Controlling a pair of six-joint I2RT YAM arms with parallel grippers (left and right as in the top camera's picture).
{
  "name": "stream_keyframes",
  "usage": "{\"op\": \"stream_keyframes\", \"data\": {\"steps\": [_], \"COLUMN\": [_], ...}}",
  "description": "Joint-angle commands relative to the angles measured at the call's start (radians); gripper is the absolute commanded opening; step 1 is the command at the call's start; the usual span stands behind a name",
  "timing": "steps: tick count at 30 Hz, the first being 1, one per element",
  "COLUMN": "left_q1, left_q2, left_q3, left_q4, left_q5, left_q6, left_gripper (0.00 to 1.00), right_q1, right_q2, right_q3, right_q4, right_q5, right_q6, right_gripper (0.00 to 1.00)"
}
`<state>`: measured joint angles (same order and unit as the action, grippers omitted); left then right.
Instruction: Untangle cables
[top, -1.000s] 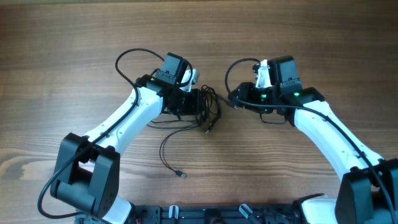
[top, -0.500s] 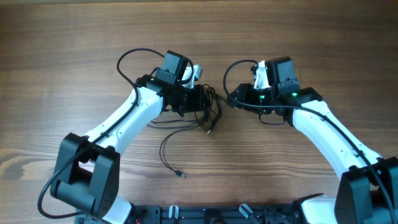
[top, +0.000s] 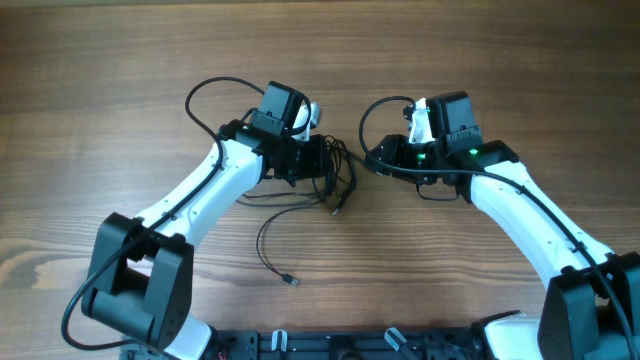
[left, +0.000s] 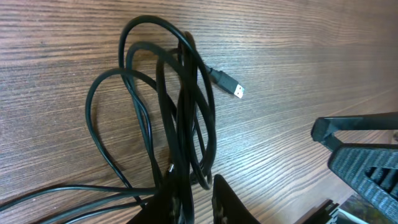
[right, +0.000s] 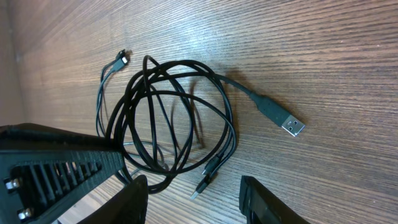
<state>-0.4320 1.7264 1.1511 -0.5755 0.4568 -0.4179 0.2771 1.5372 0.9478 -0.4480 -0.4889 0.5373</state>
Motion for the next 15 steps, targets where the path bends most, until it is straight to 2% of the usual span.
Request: {"op": "stream_keyframes", "data": {"steps": [1, 11, 13, 15], "left_q1": [-0.005, -0.005, -0.005, -0.005], "left_q2": [0.027, 0.042, 0.045, 0.045], "left_q3": [-0.007, -0.007, -0.007, -0.007], "left_q4": [0.009, 0.036, 0.034, 0.033], "left_q5": [-0.013, -0.058, -0.058, -0.057], "left_q6": [-0.01, -0.043, -0.043, -0.043], "left_gripper": [0.18, 0.18, 0.14, 0.04], "right_q1": [0.003, 0.003, 0.003, 0.003], "right_q2": [0.017, 0.017, 0.017, 0.017], "right_q3": [0.01, 0.01, 0.01, 0.01], "right_q4": [-0.002, -0.013, -0.016, -0.017], "right_q5": [-0.009, -0.009, -0.009, -0.009], "right_q6": [-0.014, -0.014, -0.015, -0.015], "right_gripper": [0.5, 0.5, 0.5, 0.5]}}
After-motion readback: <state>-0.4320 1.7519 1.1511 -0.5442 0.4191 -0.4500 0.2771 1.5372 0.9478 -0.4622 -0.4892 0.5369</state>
